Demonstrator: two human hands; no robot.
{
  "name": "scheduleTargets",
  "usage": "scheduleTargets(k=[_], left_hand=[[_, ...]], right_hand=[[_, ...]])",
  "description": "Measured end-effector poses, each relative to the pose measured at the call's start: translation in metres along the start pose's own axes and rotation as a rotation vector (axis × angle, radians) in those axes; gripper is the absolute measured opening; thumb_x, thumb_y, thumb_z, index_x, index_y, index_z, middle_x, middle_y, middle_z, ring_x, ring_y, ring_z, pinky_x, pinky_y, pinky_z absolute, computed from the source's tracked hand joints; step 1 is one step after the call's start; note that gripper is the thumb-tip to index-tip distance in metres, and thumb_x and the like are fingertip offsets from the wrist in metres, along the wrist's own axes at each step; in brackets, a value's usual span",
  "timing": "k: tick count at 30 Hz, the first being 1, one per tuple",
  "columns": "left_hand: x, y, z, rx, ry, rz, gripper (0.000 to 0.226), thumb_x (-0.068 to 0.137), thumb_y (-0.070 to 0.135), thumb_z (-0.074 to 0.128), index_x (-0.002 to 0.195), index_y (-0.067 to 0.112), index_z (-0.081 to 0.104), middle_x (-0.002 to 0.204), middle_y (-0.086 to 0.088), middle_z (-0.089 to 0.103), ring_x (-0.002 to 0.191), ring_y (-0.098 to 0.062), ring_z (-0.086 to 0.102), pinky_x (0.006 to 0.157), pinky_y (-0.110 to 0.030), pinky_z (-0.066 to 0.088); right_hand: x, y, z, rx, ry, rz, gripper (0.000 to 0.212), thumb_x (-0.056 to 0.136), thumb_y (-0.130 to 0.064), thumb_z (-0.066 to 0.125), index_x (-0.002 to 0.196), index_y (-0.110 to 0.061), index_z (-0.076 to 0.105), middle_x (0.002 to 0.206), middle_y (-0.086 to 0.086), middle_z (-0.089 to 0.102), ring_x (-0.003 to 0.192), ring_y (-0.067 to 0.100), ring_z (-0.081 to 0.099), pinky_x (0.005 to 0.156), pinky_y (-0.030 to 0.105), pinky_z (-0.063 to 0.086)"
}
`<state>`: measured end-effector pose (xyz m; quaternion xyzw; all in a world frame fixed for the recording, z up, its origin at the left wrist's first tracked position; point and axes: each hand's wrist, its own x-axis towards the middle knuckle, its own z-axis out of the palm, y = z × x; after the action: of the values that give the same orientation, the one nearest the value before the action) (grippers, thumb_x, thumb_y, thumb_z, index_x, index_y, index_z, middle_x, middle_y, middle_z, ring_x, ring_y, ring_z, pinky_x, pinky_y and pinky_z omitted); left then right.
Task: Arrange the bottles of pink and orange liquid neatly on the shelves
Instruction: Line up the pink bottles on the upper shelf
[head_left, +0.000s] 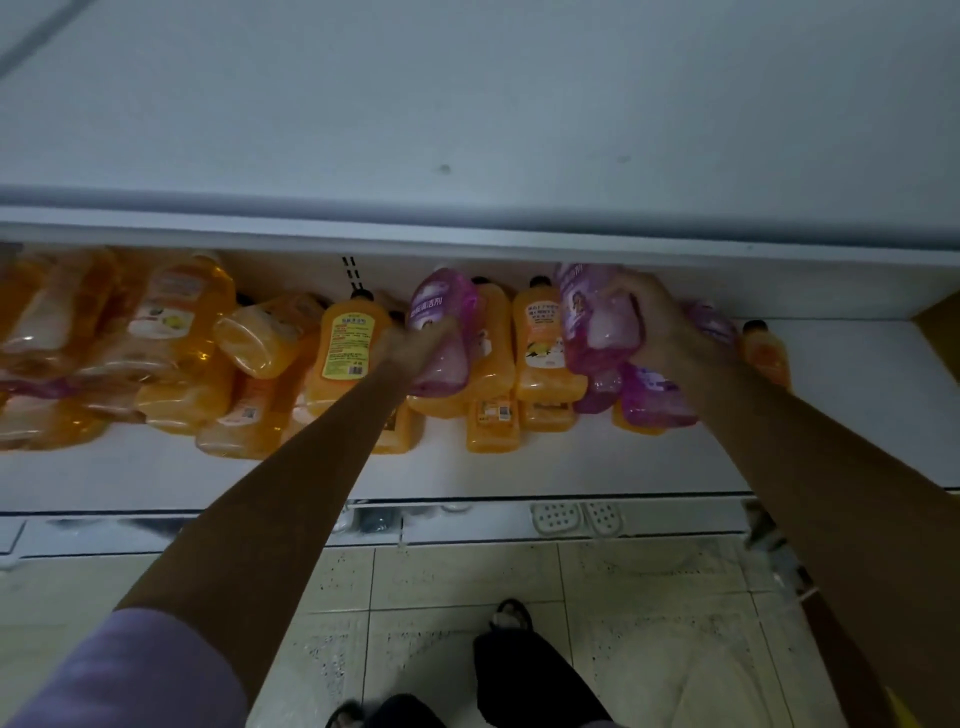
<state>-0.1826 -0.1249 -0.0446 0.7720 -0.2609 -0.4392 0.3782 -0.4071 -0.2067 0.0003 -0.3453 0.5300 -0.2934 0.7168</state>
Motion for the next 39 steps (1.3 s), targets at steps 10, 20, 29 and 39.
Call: scheduleTargets(k=[10, 20, 29, 39], left_hand=[[-0.081, -0.055, -0.165, -0.132, 0.165, -0.054, 0.055, 0.087, 0.041, 0.059, 0.127, 0.003, 0.049, 0.121, -0.018, 0.058, 0.1, -0.03, 0.056, 0.082, -0.035, 0.047], [-0.244, -0.135, -0.439, 0.07, 0.693, -0.123, 0.081, 0.057, 0.063, 0.061, 0.112, 0.004, 0.058, 0.099, -0.012, 0.06, 0.085, -0.026, 0.054, 0.069, -0.03, 0.041], [-0.334, -0.156, -0.59, 0.108, 0.968, 0.01, 0.085, 0.045, 0.07, 0.062, 0.105, 0.009, 0.06, 0.09, -0.008, 0.066, 0.069, -0.015, 0.059, 0.049, -0.021, 0.038], [-0.29, -0.077, -0.733, 0.272, 1.087, 0.245, 0.033, 0.075, 0.038, 0.075, 0.093, 0.016, 0.057, 0.073, 0.003, 0.055, 0.064, -0.01, 0.051, 0.05, -0.014, 0.035]], right_hand=[[-0.056, 0.035, 0.163, -0.043, -0.534, 0.222, 0.072, 0.039, -0.025, 0.093, 0.102, -0.004, 0.065, 0.089, 0.013, 0.072, 0.079, 0.025, 0.07, 0.071, 0.036, 0.058], [-0.157, 0.139, 0.456, -0.234, -0.91, 0.162, 0.026, 0.077, -0.016, 0.057, 0.1, -0.007, 0.061, 0.08, 0.008, 0.072, 0.07, 0.019, 0.068, 0.075, 0.031, 0.055], [-0.254, 0.152, 0.64, -0.235, -1.134, -0.045, 0.052, 0.083, -0.005, 0.067, 0.129, -0.012, 0.043, 0.103, 0.011, 0.063, 0.071, 0.018, 0.07, 0.06, 0.03, 0.056], [-0.276, 0.045, 0.799, -0.348, -0.945, -0.67, 0.097, 0.065, -0.031, 0.085, 0.141, -0.023, 0.025, 0.135, 0.011, 0.047, 0.112, 0.032, 0.058, 0.09, 0.049, 0.052]])
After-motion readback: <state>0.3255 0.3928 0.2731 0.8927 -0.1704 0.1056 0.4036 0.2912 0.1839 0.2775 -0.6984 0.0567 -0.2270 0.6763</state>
